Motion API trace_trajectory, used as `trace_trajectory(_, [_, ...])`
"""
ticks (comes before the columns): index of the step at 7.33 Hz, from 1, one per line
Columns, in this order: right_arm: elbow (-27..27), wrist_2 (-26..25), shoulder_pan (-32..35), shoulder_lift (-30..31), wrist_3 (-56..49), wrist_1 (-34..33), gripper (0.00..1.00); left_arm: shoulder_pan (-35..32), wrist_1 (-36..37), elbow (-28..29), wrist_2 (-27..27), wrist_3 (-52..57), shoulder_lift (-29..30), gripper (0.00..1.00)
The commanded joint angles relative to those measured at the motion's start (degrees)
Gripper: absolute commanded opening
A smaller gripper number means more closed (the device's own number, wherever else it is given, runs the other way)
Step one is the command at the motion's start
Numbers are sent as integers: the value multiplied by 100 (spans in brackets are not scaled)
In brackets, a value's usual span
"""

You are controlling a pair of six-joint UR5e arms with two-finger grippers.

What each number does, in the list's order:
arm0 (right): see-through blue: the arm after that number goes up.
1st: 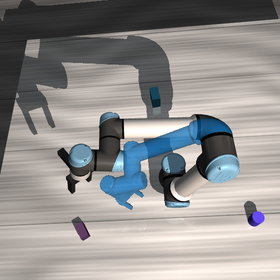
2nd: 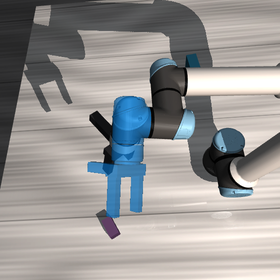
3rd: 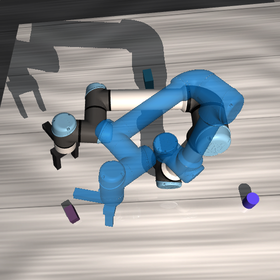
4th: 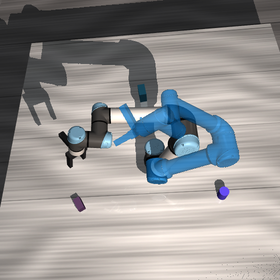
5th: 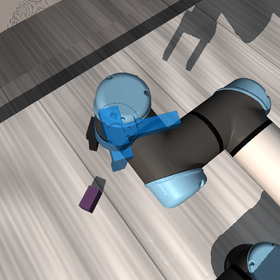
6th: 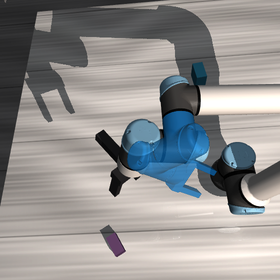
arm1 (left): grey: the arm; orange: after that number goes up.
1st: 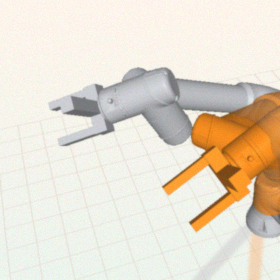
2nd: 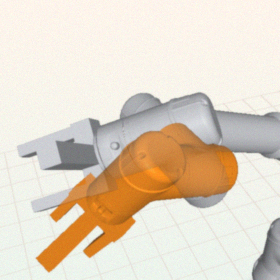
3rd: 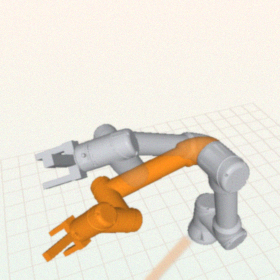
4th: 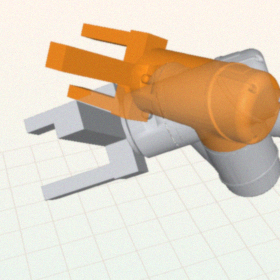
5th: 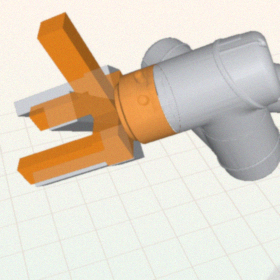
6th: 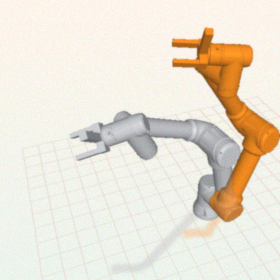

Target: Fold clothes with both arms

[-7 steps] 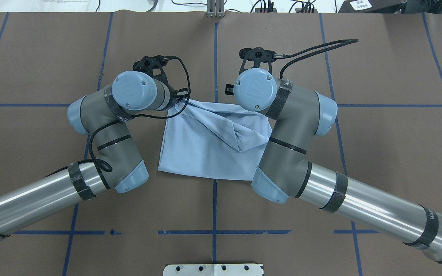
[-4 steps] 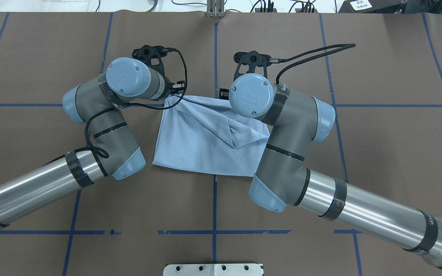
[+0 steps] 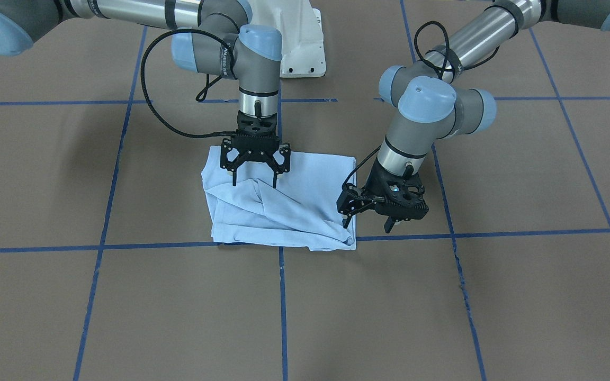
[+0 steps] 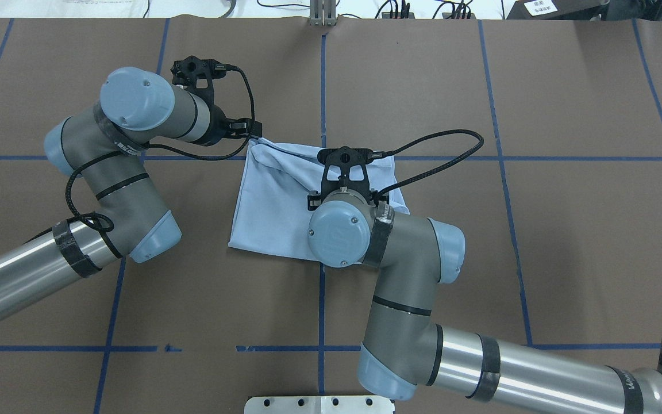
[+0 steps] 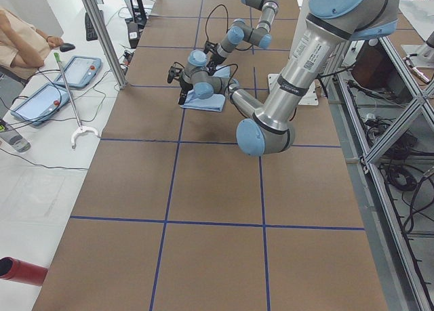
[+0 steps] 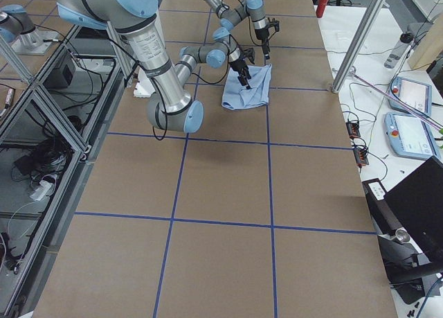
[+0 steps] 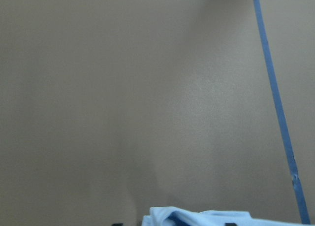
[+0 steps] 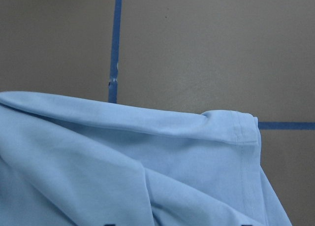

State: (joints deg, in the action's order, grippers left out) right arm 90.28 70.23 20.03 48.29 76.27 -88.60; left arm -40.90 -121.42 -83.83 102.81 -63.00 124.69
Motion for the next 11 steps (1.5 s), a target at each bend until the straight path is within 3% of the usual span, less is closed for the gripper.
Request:
trace_trajectory(1, [-80, -308, -175, 22, 2, -79, 73, -5, -14, -46, 11, -19, -33, 100])
trace_trajectory(5, [-327, -308, -289, -4, 2, -70, 70, -5, -14, -46, 2, -37, -33, 100])
trace_trajectory(8, [-371, -308, -289, -13, 2, -79, 56, -5, -14, -46, 2, -37, -33, 100])
trace_trajectory(9, [-371, -300, -289, -30, 81, -53, 40, -5, -14, -46, 2, -37, -33, 100])
trace_trajectory(10, [-371, -300, -281, -56, 134, -9, 4, -5, -14, -46, 2, -37, -33, 100])
trace_trajectory(11, [-371, -300, -246, -57, 143, 18, 0, -5, -14, -46, 2, -37, -33, 100])
